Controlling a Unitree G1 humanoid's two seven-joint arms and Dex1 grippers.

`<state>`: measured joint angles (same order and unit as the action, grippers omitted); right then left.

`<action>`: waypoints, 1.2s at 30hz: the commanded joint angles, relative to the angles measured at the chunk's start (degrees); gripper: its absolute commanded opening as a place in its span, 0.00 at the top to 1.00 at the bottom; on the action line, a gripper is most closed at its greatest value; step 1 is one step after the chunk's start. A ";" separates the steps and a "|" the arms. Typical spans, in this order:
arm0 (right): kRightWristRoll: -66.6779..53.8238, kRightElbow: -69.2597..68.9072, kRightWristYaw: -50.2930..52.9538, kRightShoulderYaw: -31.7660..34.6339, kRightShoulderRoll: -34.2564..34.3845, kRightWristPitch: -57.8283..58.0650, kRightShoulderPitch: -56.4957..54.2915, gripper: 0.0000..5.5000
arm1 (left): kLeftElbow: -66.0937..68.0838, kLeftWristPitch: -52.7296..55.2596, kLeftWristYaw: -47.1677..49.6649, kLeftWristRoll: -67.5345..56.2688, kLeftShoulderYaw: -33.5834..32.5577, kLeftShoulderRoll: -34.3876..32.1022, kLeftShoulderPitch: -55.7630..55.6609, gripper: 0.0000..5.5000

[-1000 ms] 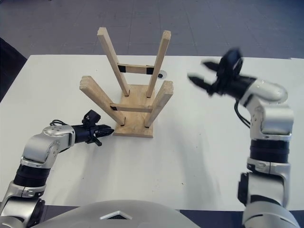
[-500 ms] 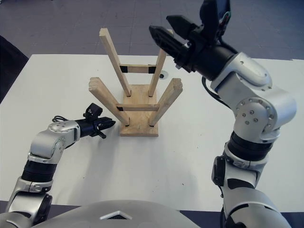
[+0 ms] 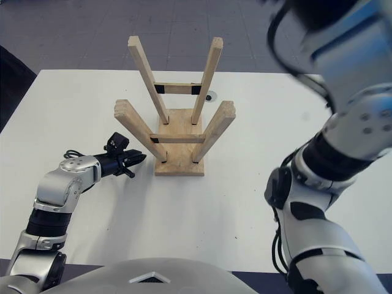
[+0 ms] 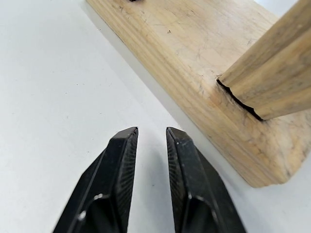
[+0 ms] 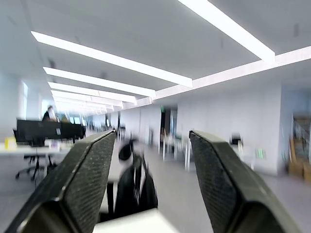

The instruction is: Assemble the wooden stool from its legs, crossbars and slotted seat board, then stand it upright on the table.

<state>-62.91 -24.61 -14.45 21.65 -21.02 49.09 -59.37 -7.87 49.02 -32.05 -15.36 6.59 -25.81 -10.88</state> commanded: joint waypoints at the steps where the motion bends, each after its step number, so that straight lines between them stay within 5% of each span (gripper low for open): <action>1: 0.49 1.48 -1.30 -3.94 -1.75 1.65 7.31 0.49 | -0.32 0.23 0.59 0.23 -0.50 -0.46 0.75 0.80; 3: 3.07 0.89 -5.20 -10.54 -2.55 2.95 18.56 0.49 | -0.34 0.25 0.71 0.25 -0.51 -0.45 0.97 0.80; 6: 15.27 -0.64 -17.17 -31.84 -12.12 0.32 46.84 0.49 | 0.33 0.11 1.23 0.48 -0.30 0.07 1.47 0.80; 8: 20.34 0.51 -19.88 -37.10 -14.31 -2.21 50.40 0.49 | 0.82 -0.02 2.01 0.82 -0.07 0.73 2.14 0.80; 15: 6.74 4.13 -10.92 -18.96 -5.82 -3.43 25.43 0.49 | 1.07 -0.02 2.18 0.60 0.30 1.25 2.46 0.80; 22: -13.30 3.56 1.96 -2.51 -7.35 -6.25 5.22 0.49 | 0.29 -0.13 2.67 0.31 0.09 1.50 4.15 0.80; 26: -6.31 4.77 -2.27 -9.50 -8.81 -3.44 16.44 0.49 | 0.04 0.22 2.77 0.17 -0.18 1.39 4.28 0.80; 31: 16.71 2.45 -16.85 -38.31 -18.56 -7.19 53.49 0.49 | 0.65 0.17 2.87 0.39 0.32 1.81 3.82 0.80; 36: 12.35 7.36 -14.94 -27.85 -14.21 -8.62 42.51 0.49 | -0.41 0.64 3.22 -0.05 0.25 2.31 5.43 0.80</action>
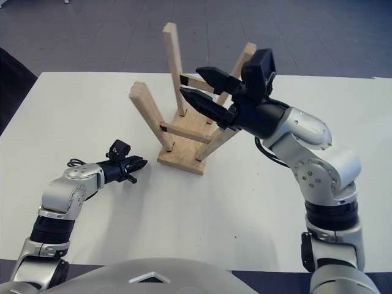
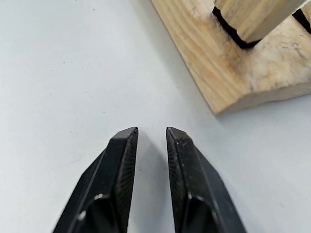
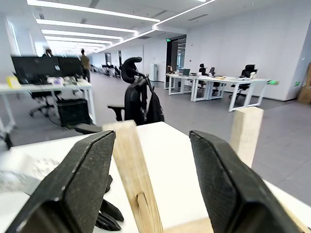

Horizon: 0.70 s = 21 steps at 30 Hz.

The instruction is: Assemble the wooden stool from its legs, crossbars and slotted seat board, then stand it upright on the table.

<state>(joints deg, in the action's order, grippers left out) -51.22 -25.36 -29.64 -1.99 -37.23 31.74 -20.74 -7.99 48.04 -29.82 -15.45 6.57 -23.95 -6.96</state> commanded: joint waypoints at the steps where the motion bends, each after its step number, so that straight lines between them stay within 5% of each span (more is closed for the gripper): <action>1: -2.24 7.43 1.74 -1.75 3.26 8.89 0.57 0.49 | -0.23 1.68 0.97 0.07 0.30 0.46 1.34 0.80; 11: -25.09 3.16 18.72 15.89 5.86 9.78 -21.40 0.49 | 1.96 -0.44 1.21 1.15 -0.10 0.20 -0.91 0.80; 16: -8.08 9.09 11.59 15.41 -4.01 9.75 -5.76 0.49 | 10.45 -6.16 4.75 3.67 -1.50 2.59 -9.34 0.80; 21: 10.63 12.13 3.00 4.22 -8.10 5.43 9.62 0.49 | 24.16 -12.42 4.16 6.69 0.41 5.11 -18.36 0.80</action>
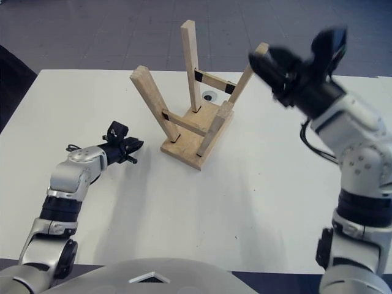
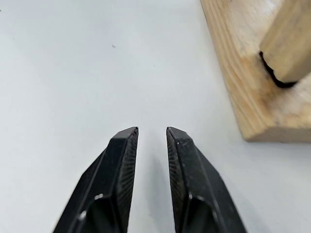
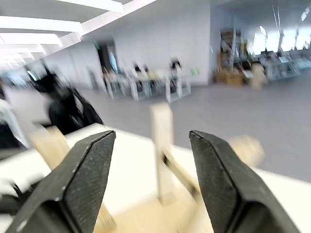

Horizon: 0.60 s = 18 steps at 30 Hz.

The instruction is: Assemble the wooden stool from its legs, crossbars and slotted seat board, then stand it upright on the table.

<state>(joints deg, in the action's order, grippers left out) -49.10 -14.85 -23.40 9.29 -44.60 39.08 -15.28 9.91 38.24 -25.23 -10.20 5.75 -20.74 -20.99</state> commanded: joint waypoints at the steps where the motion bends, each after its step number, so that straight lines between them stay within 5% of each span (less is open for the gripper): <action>1: 12.16 3.73 -2.89 -10.04 0.49 -2.35 3.58 0.49 | 8.50 -3.10 -1.29 1.49 1.73 2.66 -5.27 0.80; 11: 39.97 61.88 -1.03 -23.41 22.04 -25.17 -22.35 0.49 | 17.75 -1.33 -11.09 2.06 6.11 4.68 -9.59 0.80; 18: 47.59 80.71 0.52 -21.78 20.90 -35.60 -28.21 0.49 | 4.00 6.48 -15.02 -0.46 9.00 4.99 -5.18 0.80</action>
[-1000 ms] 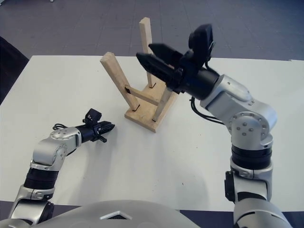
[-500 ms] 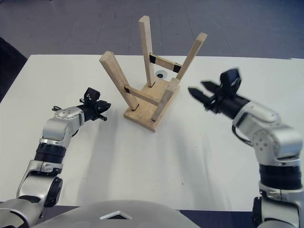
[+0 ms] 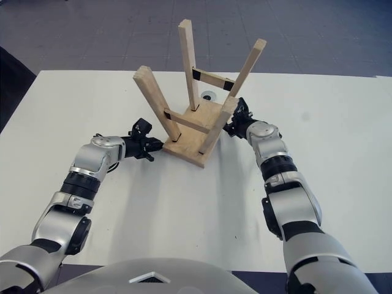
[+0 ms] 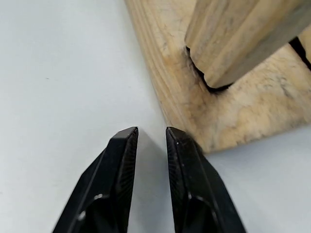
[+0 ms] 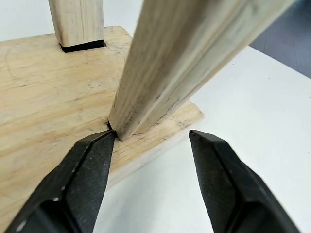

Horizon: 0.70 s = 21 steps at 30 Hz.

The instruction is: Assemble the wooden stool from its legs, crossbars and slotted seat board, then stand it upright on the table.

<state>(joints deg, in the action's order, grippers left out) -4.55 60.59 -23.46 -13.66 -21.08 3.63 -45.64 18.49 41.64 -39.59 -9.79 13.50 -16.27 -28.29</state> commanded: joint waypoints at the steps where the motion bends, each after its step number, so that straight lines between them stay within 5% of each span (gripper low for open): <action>1: 3.24 5.43 0.02 1.87 -3.58 -0.86 2.55 0.49 | -5.53 3.67 -0.26 -0.98 1.12 0.71 2.58 0.80; 8: 3.48 5.70 0.13 7.10 -6.10 -2.05 2.98 0.49 | -5.77 2.73 3.00 -0.20 -0.97 0.98 3.14 0.80; 13: 5.04 10.14 2.12 8.20 -0.73 -4.14 0.56 0.49 | 1.23 -2.12 6.99 1.37 -3.39 1.77 -0.80 0.80; 18: 4.65 12.20 -2.38 9.79 4.92 -7.28 -3.30 0.49 | 6.66 -2.96 2.49 1.89 0.62 4.60 -4.83 0.80; 21: 6.16 12.06 -11.60 8.11 7.81 -11.01 -5.15 0.49 | -2.41 4.67 -6.17 -0.69 6.70 1.60 -2.87 0.80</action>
<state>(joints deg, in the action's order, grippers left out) 0.31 72.75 -27.56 -3.85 -16.92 -4.53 -47.89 23.25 40.47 -39.13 -7.89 15.54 -12.61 -32.37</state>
